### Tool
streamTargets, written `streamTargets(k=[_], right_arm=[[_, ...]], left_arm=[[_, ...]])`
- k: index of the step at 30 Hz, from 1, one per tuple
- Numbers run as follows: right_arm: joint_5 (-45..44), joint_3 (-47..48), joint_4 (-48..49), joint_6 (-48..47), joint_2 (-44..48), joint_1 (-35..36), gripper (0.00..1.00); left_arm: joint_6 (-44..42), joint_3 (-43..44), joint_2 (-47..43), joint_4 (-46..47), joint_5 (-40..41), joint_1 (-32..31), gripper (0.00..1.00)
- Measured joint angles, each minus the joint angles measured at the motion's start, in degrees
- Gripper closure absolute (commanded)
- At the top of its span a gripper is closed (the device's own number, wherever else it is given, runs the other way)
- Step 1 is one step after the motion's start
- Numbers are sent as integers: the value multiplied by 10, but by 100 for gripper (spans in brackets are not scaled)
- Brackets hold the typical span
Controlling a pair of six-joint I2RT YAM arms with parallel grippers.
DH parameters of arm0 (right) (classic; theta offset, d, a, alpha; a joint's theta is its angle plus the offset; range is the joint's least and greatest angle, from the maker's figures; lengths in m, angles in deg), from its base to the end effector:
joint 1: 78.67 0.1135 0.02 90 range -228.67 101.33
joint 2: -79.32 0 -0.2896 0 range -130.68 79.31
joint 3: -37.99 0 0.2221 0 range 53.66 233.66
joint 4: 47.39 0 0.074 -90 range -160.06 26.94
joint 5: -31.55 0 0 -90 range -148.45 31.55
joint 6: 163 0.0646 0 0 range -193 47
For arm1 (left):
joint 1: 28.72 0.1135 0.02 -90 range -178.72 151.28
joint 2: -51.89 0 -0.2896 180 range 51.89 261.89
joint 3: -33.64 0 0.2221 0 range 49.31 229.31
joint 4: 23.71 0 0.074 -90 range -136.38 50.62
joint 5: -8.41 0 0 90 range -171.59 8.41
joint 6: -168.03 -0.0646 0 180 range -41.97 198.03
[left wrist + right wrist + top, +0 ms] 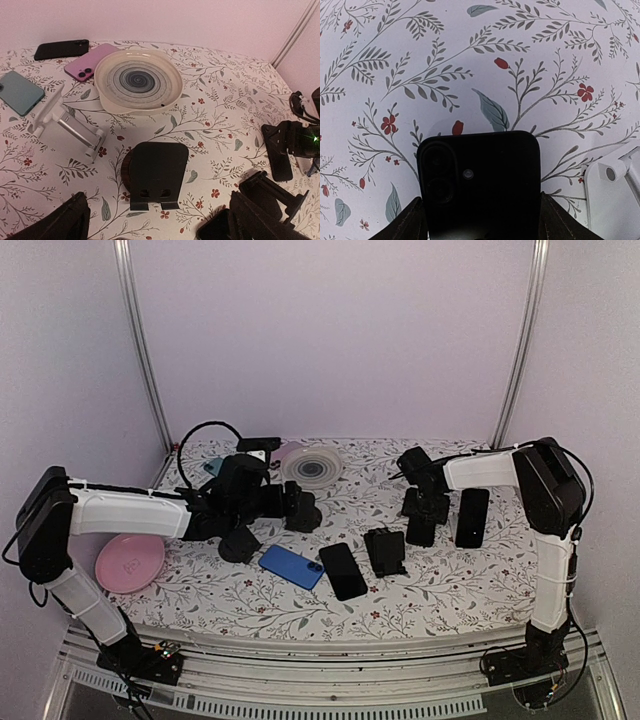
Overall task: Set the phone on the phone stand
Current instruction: Pick up the phone at the center of the board.
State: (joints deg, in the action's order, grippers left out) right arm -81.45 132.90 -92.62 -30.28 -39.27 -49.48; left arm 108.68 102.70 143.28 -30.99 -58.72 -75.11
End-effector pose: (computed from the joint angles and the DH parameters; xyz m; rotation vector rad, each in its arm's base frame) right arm 0.3703 0.1779 0.1541 0.4055 2.5794 -0.1445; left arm 0.2586 -0.2351 0.2527 0.0418 2.0694 -0.4196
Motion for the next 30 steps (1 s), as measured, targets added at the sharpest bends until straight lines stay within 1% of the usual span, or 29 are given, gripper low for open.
streamTargets(k=[17, 30], right_arm=[[0, 0, 0, -24, 1, 1, 46], [-5, 0, -2, -36, 19, 8, 45]], left_arm=[[9, 0, 0, 15, -20, 0, 3], [14, 0, 2, 29, -40, 0, 3]])
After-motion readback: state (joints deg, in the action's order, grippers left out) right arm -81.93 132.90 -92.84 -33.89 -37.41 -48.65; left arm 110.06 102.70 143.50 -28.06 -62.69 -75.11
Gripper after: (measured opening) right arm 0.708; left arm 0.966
